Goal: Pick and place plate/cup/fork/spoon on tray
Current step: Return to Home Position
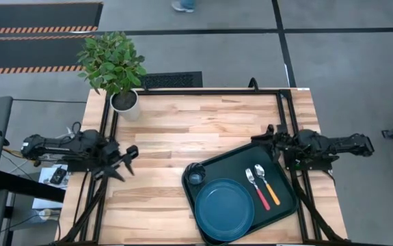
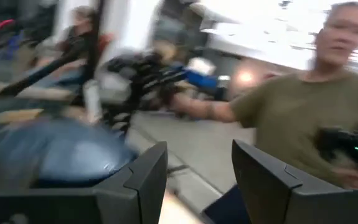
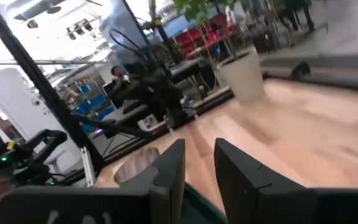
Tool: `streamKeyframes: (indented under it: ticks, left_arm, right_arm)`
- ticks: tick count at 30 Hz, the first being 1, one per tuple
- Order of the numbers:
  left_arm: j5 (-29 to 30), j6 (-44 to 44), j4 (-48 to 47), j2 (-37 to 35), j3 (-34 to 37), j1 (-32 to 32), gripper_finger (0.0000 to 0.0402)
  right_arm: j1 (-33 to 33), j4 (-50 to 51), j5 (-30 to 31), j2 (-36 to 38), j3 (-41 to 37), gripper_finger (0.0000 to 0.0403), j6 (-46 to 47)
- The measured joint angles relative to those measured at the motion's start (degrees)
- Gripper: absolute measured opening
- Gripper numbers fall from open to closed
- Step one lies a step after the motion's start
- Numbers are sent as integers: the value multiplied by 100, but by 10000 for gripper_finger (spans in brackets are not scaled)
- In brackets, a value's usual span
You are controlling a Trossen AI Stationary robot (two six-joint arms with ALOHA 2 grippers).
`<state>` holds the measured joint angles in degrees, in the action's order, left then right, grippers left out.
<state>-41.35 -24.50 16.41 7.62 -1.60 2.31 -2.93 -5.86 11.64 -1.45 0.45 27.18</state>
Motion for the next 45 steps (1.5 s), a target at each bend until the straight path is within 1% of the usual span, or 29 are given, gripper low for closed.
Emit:
streamKeyframes:
  ticks: [2, 3, 4, 6, 7, 8, 10, 12, 16, 19, 21, 23, 25, 28, 45]
  left_arm:
    - [-358, 13, 111, -221, -129, -78, 167]
    - [-353, 94, 121, -393, -136, -118, 167]
    - [-169, 208, 3, -539, -138, -144, 167]
    - [511, 586, -574, -767, -127, -175, 167]
    - [903, 763, -722, -751, -129, -179, 167]
    - [1174, 919, -857, -723, -111, -180, 167]
    - [1716, 1124, -839, -602, -58, -172, 167]
    - [2201, 1324, -998, -601, 86, -171, 167]
    - [3247, 1882, -1189, -673, 100, -171, 167]
    - [3852, 2014, -1286, -663, 102, -171, 167]
    - [4130, 1894, -1306, -659, 102, -171, 167]
    - [4227, 1489, -1506, -653, 102, -171, 167]
    - [4214, 1132, -1485, -650, 104, -171, 167]
    - [4208, 851, -1478, -652, 106, -171, 167]
    - [4206, 751, -1476, -650, 115, -171, 167]
  right_arm:
    - [-8, 176, 2, 4, -2, 113, 223]
    - [-1, 225, -1, -4, -2, 113, 292]
    - [3, 237, -3, -4, -2, 113, 299]
    - [3, 243, 0, -3, -4, 113, 297]
    - [3, 247, -2, -3, -4, 113, 297]
    - [3, 248, 0, 3, -4, 113, 296]
    - [3, 252, 2, 2, -4, 113, 295]
    - [3, 259, 5, 2, -7, 113, 285]
    - [3, 263, 24, 2, -9, 113, 282]
    - [3, 269, 26, -2, -9, 113, 282]
    - [3, 272, 26, -2, -9, 113, 282]
    - [3, 276, 26, -2, -11, 113, 282]
    - [3, 281, 26, -2, -11, 113, 280]
    - [3, 283, 26, -2, -11, 113, 282]
    - [3, 285, 28, -2, -15, 113, 282]
